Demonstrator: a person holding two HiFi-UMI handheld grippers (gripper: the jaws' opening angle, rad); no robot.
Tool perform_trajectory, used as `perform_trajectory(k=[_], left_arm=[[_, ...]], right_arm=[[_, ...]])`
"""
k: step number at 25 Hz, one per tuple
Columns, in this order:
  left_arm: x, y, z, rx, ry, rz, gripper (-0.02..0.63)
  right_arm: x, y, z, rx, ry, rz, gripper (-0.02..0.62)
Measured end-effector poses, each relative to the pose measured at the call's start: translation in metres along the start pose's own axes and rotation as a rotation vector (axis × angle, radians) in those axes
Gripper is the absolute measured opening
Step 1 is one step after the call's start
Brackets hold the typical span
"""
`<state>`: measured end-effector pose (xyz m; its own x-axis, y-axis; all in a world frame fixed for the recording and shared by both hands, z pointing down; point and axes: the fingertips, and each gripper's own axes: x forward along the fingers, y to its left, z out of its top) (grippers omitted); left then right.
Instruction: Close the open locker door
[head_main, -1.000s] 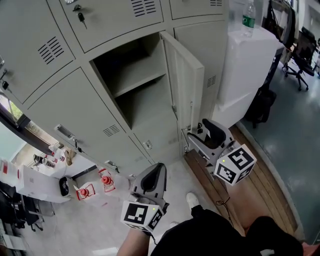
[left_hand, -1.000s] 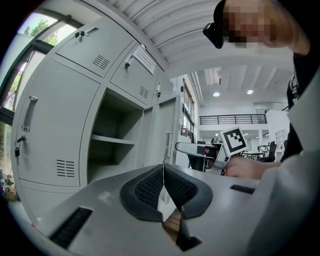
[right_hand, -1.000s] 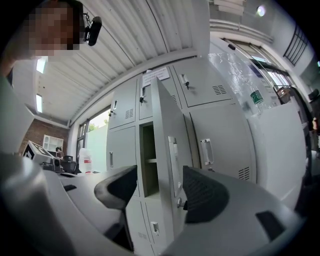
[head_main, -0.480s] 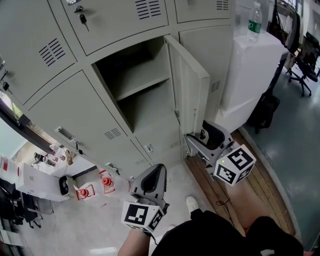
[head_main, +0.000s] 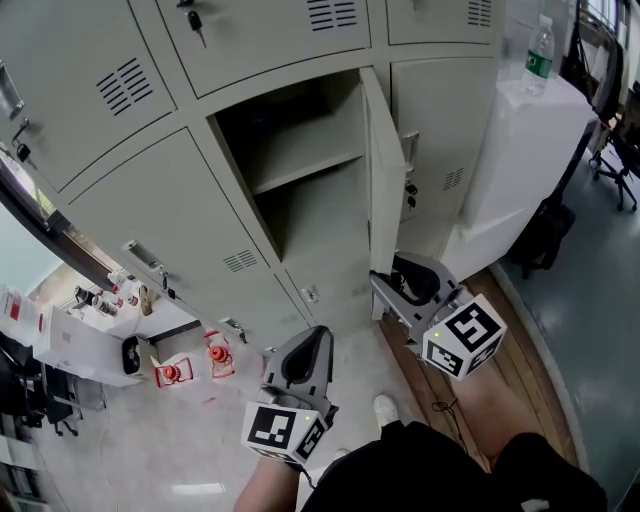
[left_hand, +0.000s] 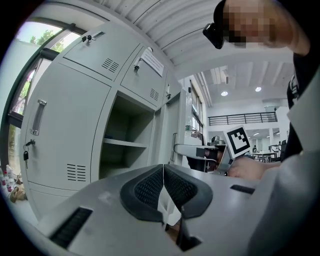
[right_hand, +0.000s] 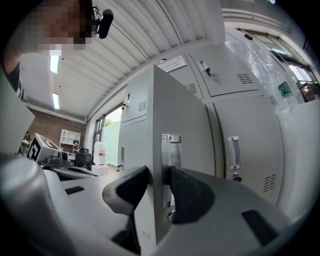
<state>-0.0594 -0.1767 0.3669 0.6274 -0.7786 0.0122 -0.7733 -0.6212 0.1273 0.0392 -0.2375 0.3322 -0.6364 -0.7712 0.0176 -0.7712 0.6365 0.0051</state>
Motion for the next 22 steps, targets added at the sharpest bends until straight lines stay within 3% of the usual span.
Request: perform_trajectory(k=[22], left_arm=[[-0.022,0.05,0.009,0.002,0.003,0.24,0.018]], right_arm=[[0.099,0.044,0.0,-0.012,-0.015,0.188,0.181]])
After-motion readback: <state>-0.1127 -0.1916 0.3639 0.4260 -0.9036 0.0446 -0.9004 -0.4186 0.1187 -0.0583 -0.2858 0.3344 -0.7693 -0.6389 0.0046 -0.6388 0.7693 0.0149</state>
